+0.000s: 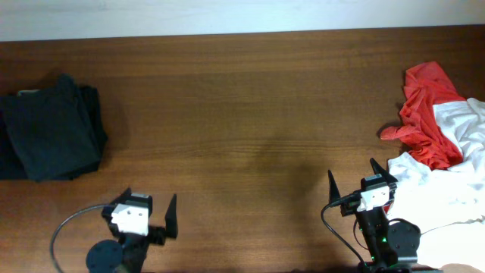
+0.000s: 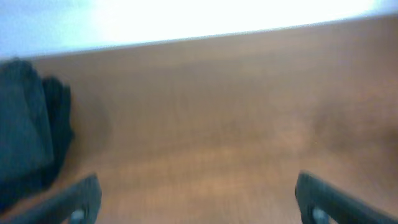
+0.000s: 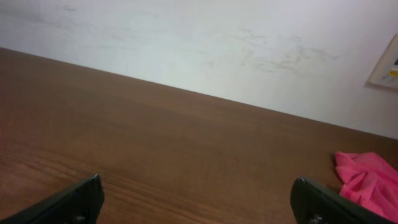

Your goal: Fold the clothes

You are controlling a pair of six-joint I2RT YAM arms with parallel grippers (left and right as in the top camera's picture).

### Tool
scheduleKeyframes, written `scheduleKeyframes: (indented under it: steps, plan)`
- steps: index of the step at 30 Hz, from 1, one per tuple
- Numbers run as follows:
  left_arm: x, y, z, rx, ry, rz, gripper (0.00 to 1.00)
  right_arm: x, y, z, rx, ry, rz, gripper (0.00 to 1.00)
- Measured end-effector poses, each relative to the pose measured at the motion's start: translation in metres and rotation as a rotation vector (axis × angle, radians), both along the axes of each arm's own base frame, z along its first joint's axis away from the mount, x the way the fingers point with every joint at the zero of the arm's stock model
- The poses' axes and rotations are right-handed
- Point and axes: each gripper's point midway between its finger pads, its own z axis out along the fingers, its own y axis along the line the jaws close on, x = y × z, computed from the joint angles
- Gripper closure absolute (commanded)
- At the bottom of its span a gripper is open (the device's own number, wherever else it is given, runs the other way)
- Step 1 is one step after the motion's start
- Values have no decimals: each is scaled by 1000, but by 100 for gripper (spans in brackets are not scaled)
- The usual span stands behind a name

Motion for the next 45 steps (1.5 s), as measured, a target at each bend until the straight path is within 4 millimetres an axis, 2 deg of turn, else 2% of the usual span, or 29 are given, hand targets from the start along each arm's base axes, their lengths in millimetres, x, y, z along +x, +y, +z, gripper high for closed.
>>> scheduleKeyframes:
  steps: [3,7,8,12,13,45]
  plan:
    - [26,-1,7,-13,-165,2,1,0,0,0,0,-1,0,1]
    - [42,-2,36,-27,-438,2,1,0,0,1,0,-3,0,1]
    - [43,-2,32,-28,-442,2,1,0,0,1,0,-3,0,1]
    - [46,-2,-16,-22,-268,1,1,0,0,1,0,-3,0,1]
    - [46,-2,-21,-21,-251,2,1,0,0,1,0,-3,0,1]
    - [46,-2,-20,-21,-253,3,1,0,0,1,0,-3,0,1]
